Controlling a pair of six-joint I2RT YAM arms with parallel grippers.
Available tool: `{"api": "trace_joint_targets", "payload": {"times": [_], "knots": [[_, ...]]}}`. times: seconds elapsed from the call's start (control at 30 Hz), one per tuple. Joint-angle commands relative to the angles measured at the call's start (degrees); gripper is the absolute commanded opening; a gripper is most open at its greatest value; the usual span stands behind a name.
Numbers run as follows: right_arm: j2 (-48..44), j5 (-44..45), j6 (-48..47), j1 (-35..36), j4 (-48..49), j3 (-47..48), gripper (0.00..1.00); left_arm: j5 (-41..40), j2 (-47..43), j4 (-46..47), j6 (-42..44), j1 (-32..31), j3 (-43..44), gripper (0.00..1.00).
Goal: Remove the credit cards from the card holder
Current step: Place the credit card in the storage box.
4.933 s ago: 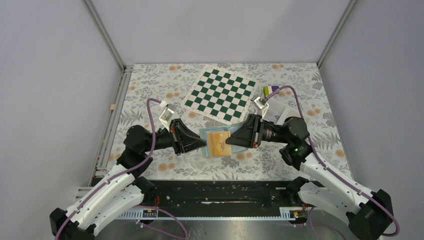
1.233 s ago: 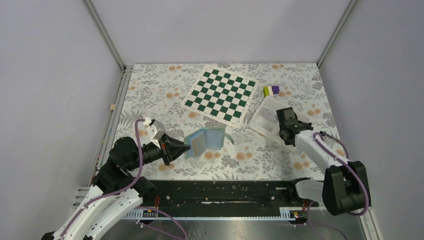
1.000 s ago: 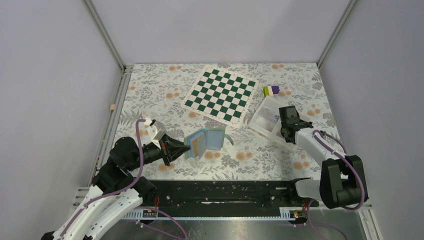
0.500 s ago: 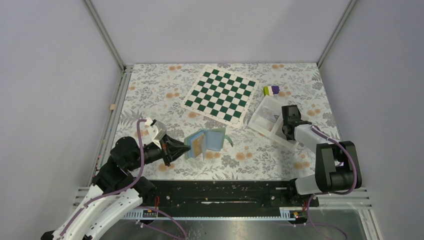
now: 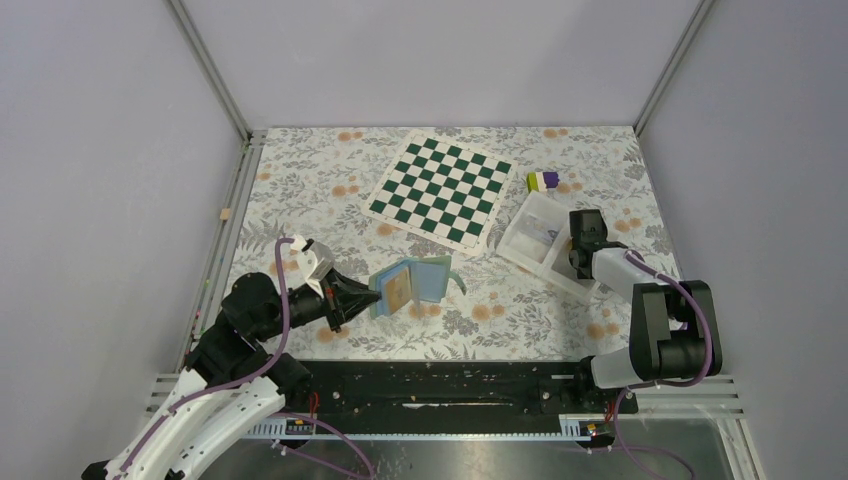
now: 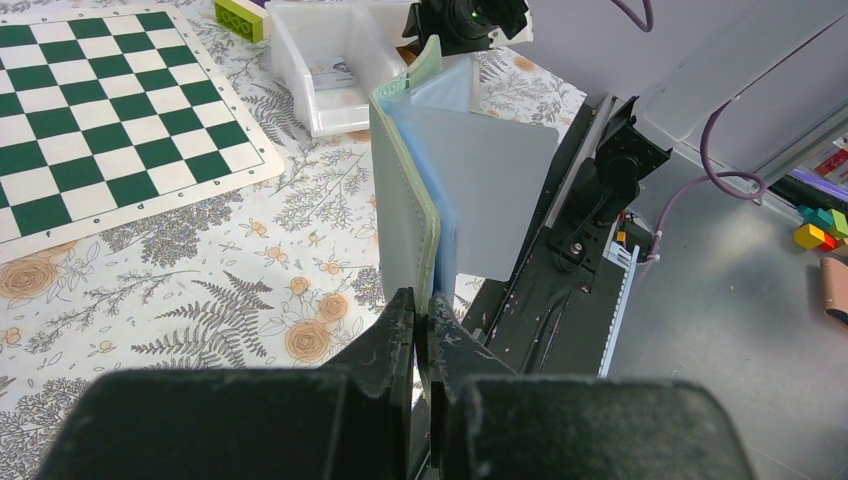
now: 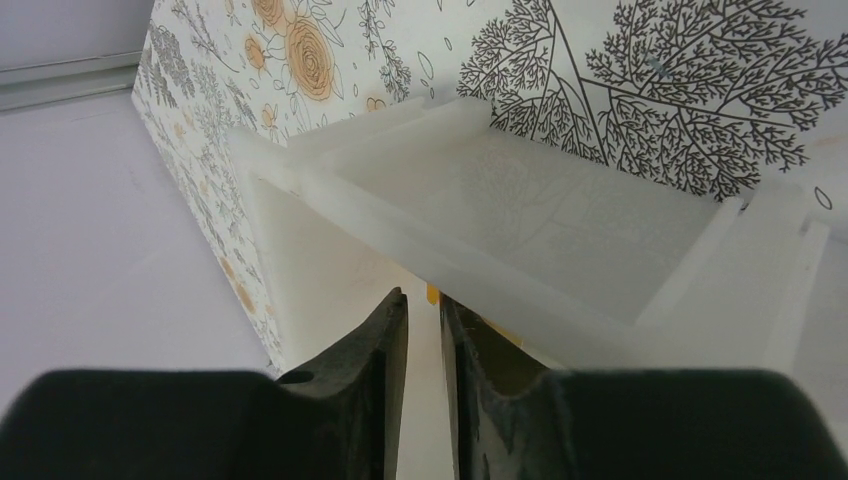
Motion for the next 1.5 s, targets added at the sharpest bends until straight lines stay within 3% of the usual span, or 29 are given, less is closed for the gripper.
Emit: {"api": "trace_joint_targets", "payload": {"times": [0.0,0.13,0.73,0.83,0.93,1.1,1.2,1.27,1.4,1.47], "knots": [[-1.13,-0.3,11.78,-0.72,-2.13,1.23,0.29,-0.78,-0.42,3.1,0.6,-0.34,1.14,0.0],[-1.75,-0.62,11.09,-0.91,-2.71,1.8,0.38,-0.88,-0.71,3.02,0.6,-0.34,1.13,0.0],[-8.16,0.1,4.58,-1.19,-6.34,4.89,0.43,-2.2,-1.33,2.57,0.95,-0.59,1.16,0.0],[-11.71,0.76,-3.34,-1.24,-2.04,4.42,0.43,-2.48,-1.26,2.4,0.99,-0.64,1.14,0.0],[-16.6,-1.14,-18.87,-1.25,6.89,3.36,0.43,-2.32,-1.35,2.39,0.79,-0.63,1.13,0.0],[-23.17,-17.51,-43.96,-1.25,16.47,3.54,0.44,-1.97,-1.4,2.6,-0.1,-0.56,1.05,0.0],[-26.28,-23.53,-47.85,-1.29,6.47,4.79,0.43,-1.71,-1.28,3.01,-0.62,-0.63,0.99,0.0],[-28.53,-27.48,-52.9,-1.25,7.01,3.04,0.38,-1.79,-1.22,3.03,-0.42,-0.63,1.0,0.0],[-31.52,-50.42,-75.38,-1.26,8.88,4.71,0.43,-2.06,-1.66,3.91,-1.24,-0.58,0.86,0.0],[-33.2,-64.08,-80.02,-1.25,8.88,6.96,0.47,-0.67,-1.83,4.91,-3.86,-0.61,0.55,0.0]]}}
